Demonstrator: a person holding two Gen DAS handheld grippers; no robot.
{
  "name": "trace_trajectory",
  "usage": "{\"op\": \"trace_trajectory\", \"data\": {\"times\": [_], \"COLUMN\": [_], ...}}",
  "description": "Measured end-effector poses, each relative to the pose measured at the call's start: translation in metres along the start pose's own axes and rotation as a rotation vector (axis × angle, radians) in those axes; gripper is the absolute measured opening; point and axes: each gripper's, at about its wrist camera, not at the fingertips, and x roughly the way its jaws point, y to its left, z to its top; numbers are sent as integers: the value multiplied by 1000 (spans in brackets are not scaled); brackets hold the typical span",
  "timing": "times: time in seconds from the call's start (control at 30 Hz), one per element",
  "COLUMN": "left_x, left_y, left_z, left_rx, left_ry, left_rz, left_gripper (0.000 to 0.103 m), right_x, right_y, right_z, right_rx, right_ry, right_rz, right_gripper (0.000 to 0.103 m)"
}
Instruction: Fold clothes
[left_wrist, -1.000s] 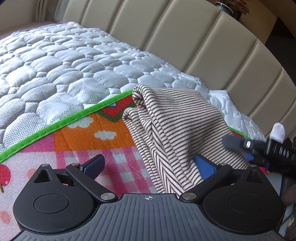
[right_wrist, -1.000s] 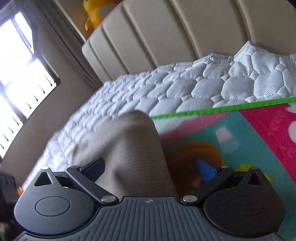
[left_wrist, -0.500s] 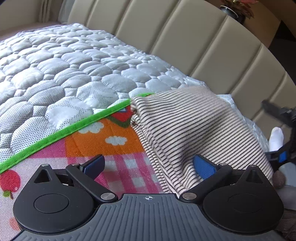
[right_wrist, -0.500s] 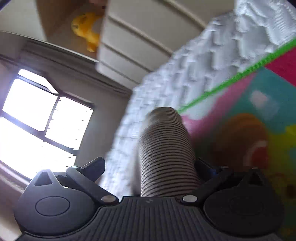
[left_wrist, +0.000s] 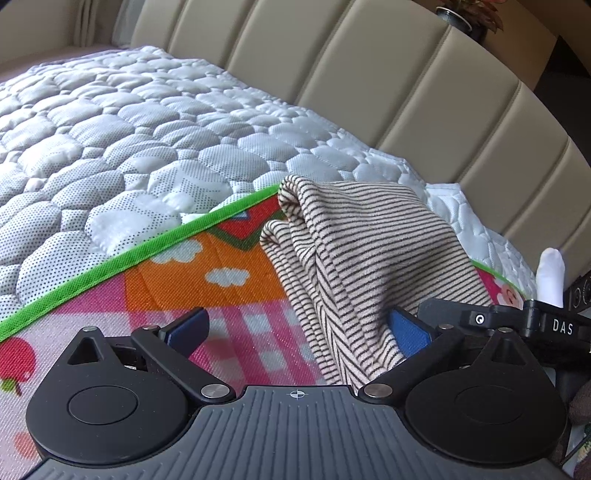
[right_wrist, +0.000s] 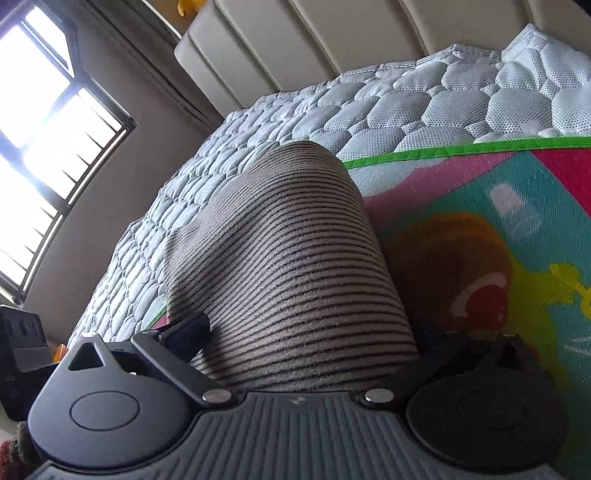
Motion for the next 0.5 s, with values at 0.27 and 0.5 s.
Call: {"op": "trace_trajectory", "data": {"times": [0.27,0.5], "left_x": [-1,-8], "left_y": [0,9], "left_z": [0,5], "left_rx": [-13,-43], "left_ry": [-1,-36], "left_rz": [-3,29], "left_gripper": [103,103], "right_x": [-34,-50], "right_y": [-11,15], "right_z": [-29,-18], "right_rx": [112,48], "right_ry": [-37,-73], "right_rz": [-5,60], "right_gripper": [87,84]}}
